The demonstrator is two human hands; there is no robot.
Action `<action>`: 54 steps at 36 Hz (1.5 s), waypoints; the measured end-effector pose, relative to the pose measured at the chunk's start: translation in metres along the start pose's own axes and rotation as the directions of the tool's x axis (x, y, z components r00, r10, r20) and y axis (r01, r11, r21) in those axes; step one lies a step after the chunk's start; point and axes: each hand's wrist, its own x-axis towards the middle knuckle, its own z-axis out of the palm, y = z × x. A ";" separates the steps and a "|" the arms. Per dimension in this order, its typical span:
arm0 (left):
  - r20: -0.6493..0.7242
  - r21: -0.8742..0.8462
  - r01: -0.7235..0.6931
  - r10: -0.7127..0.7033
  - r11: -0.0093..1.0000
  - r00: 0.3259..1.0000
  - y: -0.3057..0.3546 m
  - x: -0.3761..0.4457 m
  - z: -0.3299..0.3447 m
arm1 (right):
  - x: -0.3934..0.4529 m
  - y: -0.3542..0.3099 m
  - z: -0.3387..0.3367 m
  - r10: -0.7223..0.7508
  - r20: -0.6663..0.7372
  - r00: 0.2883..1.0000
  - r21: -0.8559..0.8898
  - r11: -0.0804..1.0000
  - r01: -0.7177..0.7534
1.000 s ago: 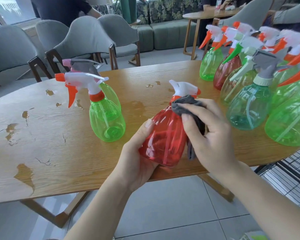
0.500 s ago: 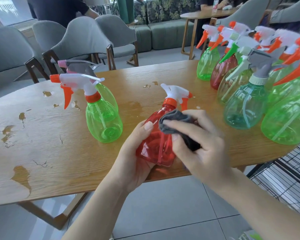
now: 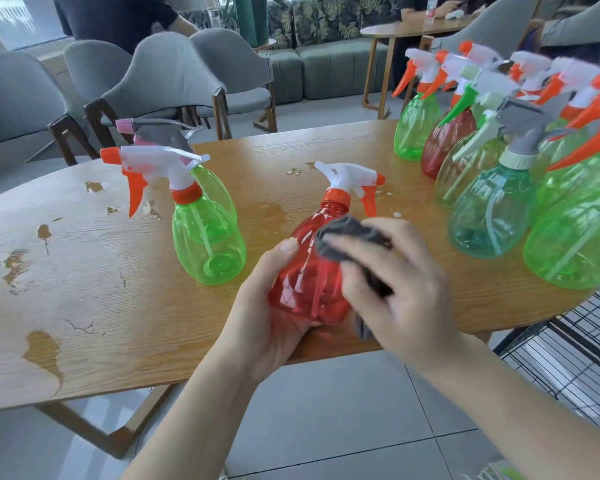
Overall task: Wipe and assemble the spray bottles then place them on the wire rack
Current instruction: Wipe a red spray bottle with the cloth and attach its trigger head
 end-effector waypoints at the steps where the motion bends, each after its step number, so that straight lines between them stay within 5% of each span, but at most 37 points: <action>1: -0.004 0.013 -0.007 0.007 1.000 1.000 -0.001 0.001 -0.001 | 0.004 0.002 -0.001 0.101 -0.009 0.995 0.026 0.995 -0.100; 5: -0.026 0.054 -0.002 0.003 0.999 1.000 -0.002 0.002 -0.005 | 0.009 0.003 0.001 0.316 -0.021 0.949 0.091 0.945 -0.313; 12: -0.031 0.129 -0.029 0.033 0.991 0.999 0.000 0.000 -0.005 | -0.003 -0.006 0.003 0.164 0.022 0.986 0.145 0.975 -0.166; 18: -0.026 0.192 -0.035 0.041 0.981 0.999 -0.003 0.001 -0.005 | 0.005 0.001 0.001 0.266 0.004 0.964 0.128 0.956 -0.265; 28: 0.010 -0.033 0.100 -0.100 0.994 0.995 0.002 -0.002 -0.006 | -0.016 -0.016 0.008 -0.233 0.076 0.969 0.012 0.972 0.233; 32: 0.008 -0.044 0.105 -0.104 0.994 0.995 0.003 -0.002 -0.004 | -0.013 -0.010 0.009 -0.304 0.079 0.949 -0.033 0.951 0.307; 42: -0.059 0.046 -0.022 0.024 0.999 0.998 -0.001 0.000 -0.002 | 0.010 0.000 0.004 0.205 -0.048 0.978 -0.010 0.978 -0.206; 48: -0.048 0.017 -0.037 0.038 0.999 0.998 0.001 -0.001 -0.002 | 0.001 -0.012 0.009 0.196 -0.013 0.980 0.048 0.980 -0.196; 54: -0.025 0.177 -0.065 0.071 0.982 0.997 -0.003 0.000 -0.003 | 0.006 -0.008 0.003 0.218 -0.040 0.975 -0.003 0.976 -0.219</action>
